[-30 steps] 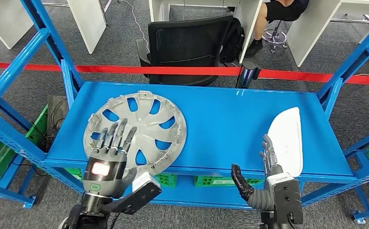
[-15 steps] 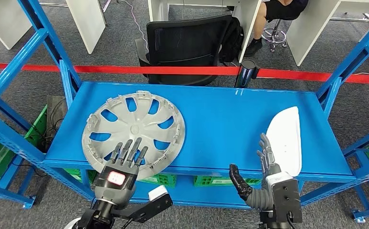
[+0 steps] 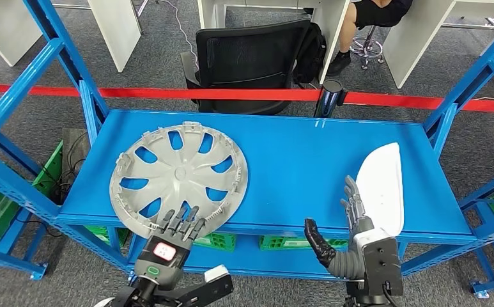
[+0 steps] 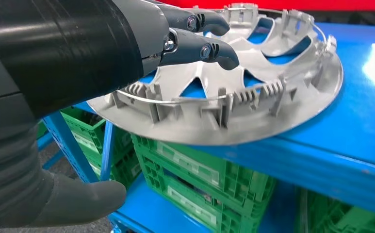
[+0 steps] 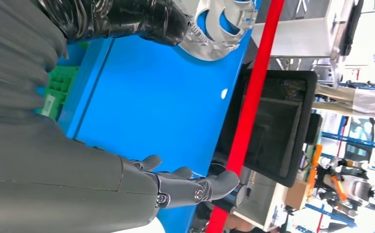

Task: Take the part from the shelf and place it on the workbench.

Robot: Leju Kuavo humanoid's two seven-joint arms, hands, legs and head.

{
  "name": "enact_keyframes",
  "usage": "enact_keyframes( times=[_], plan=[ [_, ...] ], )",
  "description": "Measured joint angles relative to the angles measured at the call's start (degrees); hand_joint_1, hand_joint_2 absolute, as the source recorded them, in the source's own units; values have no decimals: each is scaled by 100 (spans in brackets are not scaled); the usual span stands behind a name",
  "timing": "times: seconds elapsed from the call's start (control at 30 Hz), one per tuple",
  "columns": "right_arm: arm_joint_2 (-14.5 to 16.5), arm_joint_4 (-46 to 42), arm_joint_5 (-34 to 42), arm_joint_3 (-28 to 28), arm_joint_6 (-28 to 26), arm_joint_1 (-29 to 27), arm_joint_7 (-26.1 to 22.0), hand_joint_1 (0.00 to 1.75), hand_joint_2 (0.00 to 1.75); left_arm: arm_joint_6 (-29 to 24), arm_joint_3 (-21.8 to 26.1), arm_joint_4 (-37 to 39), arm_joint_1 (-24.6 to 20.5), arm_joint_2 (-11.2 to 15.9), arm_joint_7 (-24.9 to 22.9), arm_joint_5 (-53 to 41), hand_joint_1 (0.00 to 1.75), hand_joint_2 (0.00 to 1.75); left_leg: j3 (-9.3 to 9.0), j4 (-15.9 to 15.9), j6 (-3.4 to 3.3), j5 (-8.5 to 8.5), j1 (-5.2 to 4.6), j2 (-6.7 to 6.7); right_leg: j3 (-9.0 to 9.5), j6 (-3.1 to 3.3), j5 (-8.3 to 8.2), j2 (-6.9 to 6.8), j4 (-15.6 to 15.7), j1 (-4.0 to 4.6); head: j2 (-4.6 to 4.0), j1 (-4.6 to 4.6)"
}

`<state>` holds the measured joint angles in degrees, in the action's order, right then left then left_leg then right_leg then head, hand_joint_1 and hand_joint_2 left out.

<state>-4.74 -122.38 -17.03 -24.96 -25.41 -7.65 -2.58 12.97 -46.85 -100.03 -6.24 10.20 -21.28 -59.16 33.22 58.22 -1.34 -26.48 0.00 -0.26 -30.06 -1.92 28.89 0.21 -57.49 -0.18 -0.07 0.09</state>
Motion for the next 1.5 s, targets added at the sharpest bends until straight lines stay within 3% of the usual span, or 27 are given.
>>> enact_keyframes(
  times=[0.5,1.03,1.33,1.5],
  plan=[
    [22,33,-121,-89,233,235,95,0,175,-27,-49,523,-155,-57,202,426,0,175,0,-1,0,1,0,0,0,0,0,0,-1,1,0,-7],
    [22,-9,-546,-599,411,516,310,0,175,-274,168,1219,-257,-313,299,797,0,175,0,-1,-2,3,0,-1,1,0,0,0,-1,0,0,-5],
    [19,-9,-562,-730,420,529,338,0,175,-560,468,1340,-245,-469,684,2078,0,175,-6,-1,-1,4,0,-1,8,0,0,-1,-1,0,0,-8],
    [16,-9,-558,-745,375,516,345,0,175,-597,565,1212,-237,-493,634,2803,0,175,-8,-2,-1,5,0,-2,12,0,0,-2,-2,0,0,-8]
  ],
)
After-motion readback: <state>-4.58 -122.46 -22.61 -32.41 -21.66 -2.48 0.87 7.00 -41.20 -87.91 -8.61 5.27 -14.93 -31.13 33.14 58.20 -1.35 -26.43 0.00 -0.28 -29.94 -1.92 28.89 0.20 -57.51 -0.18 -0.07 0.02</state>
